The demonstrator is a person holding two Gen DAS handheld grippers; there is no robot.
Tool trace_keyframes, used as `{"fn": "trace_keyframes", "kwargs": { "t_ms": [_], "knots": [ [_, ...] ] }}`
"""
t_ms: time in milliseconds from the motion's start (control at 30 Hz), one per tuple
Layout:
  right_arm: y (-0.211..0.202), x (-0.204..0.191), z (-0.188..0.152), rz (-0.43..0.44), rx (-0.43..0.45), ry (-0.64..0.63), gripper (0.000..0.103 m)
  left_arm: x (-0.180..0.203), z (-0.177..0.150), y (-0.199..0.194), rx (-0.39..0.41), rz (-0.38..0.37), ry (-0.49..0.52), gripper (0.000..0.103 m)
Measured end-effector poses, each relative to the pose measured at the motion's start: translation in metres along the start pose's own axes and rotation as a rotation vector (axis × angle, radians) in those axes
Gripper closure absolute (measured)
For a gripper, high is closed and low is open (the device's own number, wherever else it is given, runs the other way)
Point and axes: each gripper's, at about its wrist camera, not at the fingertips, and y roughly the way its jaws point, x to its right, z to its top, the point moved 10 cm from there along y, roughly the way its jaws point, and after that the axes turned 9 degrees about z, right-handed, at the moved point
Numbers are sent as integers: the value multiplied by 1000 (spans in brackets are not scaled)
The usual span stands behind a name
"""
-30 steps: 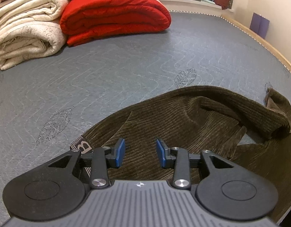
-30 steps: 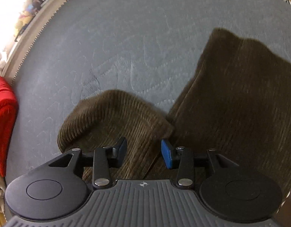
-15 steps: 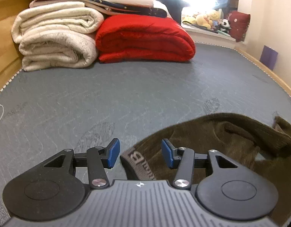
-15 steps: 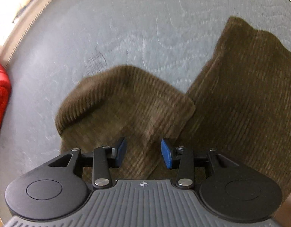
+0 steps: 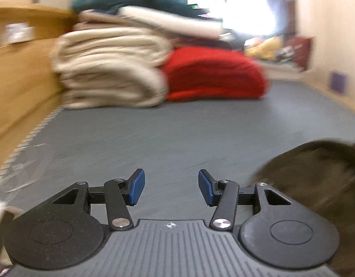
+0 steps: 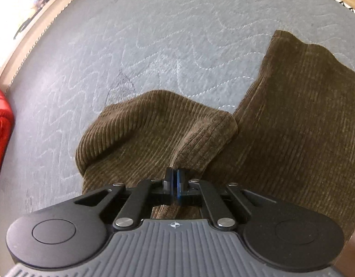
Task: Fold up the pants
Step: 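Close the right tool on the pant leg hem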
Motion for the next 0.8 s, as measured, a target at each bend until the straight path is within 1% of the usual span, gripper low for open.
{"fn": "trace_keyframes", "kwargs": {
  "t_ms": [67, 100, 167, 267, 400, 533, 667, 733, 800],
  "knots": [
    [0, -1, -1, 7, -24, -24, 101, -45, -22, 5, 8, 133, 29, 46],
    [-1, -3, -1, 14, -35, -44, 101, -68, -33, 7, 10, 188, 29, 46],
    [-5, -5, -3, 21, -46, -77, 100, -106, -50, 12, -4, 255, -15, 46],
    [-11, -4, -3, 33, -48, -81, 100, -143, -66, 21, -23, 327, -58, 46],
    [-17, -2, -7, 22, -48, -84, 100, -170, -86, 41, -86, 337, -107, 46],
    [-21, -7, -15, 24, -59, -121, 100, -177, -94, 51, -109, 329, -132, 46],
    [-24, -4, -15, 17, -66, -167, 100, -169, -119, 56, -196, 255, -177, 46],
    [-26, 2, -14, 0, -72, -164, 100, -156, -122, 50, -210, 209, -164, 46],
    [-27, 4, -12, 8, -69, -154, 100, -136, -115, 46, -221, 125, -155, 46]
  ]
}}
